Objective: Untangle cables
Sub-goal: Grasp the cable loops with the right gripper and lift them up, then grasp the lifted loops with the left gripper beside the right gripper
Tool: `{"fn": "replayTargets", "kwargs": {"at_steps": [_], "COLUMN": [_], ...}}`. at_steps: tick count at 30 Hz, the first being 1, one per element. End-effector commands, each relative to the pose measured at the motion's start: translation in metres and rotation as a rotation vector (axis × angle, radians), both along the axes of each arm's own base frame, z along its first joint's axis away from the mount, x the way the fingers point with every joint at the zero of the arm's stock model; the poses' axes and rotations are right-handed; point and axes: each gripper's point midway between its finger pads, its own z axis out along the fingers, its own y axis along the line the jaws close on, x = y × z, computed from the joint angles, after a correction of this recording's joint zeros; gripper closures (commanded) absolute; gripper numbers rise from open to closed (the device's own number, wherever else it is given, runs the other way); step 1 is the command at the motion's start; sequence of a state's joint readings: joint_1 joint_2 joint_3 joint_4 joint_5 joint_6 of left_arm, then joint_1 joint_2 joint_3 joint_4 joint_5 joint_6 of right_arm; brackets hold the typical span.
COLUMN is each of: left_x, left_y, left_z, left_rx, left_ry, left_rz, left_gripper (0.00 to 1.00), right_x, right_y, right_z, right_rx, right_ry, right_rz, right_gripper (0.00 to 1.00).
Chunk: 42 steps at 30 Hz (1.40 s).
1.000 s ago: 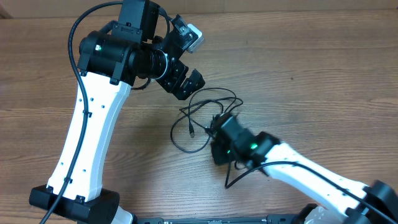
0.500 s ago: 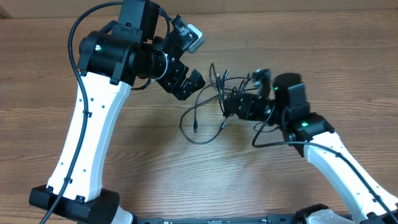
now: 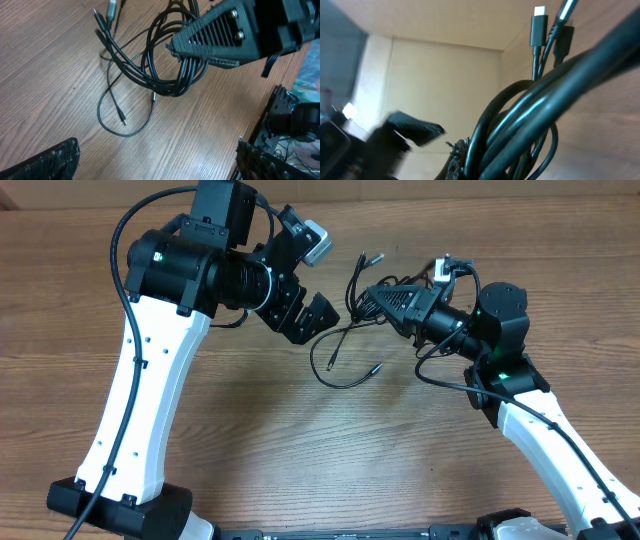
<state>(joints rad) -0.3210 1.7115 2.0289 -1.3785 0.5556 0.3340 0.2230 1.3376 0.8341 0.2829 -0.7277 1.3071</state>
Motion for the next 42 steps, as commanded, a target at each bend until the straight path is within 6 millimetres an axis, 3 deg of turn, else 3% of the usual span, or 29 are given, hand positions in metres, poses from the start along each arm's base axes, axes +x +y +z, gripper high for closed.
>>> {"fn": "replayTargets", "kwargs": {"at_steps": [1, 7, 15, 26, 29, 33, 36, 38, 42], "left_x": [-0.005, -0.011, -0.009, -0.007, -0.006, -0.005, -0.005, -0.006, -0.006], "left_y": [-0.004, -0.013, -0.019, -0.045, -0.046, -0.047, -0.050, -0.052, -0.055], "left_z": [0.000, 0.000, -0.009, -0.034, -0.033, -0.032, -0.031, -0.030, -0.028], "left_rx": [0.006, 0.043, 0.059, 0.007, 0.005, 0.002, -0.005, -0.014, -0.024], "left_ry": [-0.043, -0.157, -0.174, -0.085, -0.092, -0.102, -0.108, -0.110, -0.117], "left_rz": [-0.085, -0.246, -0.309, -0.373, -0.375, -0.376, -0.381, -0.388, -0.391], "left_gripper": [0.00, 0.00, 0.00, 0.09, 0.22, 0.52, 0.60, 0.60, 0.46], "right_x": [-0.002, -0.007, -0.009, -0.010, -0.010, -0.010, -0.010, -0.011, -0.012], "right_y": [-0.003, 0.001, 0.003, 0.005, 0.005, 0.005, 0.005, 0.006, 0.006], "right_z": [0.016, 0.023, 0.042, 0.043, 0.043, 0.043, 0.043, 0.043, 0.043], "right_rx": [0.188, 0.344, 0.400, 0.409, 0.409, 0.409, 0.409, 0.407, 0.407], "right_ry": [0.208, 0.412, 0.382, 0.395, 0.395, 0.395, 0.396, 0.397, 0.398], "right_rz": [-0.038, -0.020, 0.016, 0.020, 0.020, 0.021, 0.024, 0.030, 0.033], "right_gripper": [0.96, 0.96, 0.96, 0.96, 0.96, 0.96, 0.96, 0.96, 0.96]}}
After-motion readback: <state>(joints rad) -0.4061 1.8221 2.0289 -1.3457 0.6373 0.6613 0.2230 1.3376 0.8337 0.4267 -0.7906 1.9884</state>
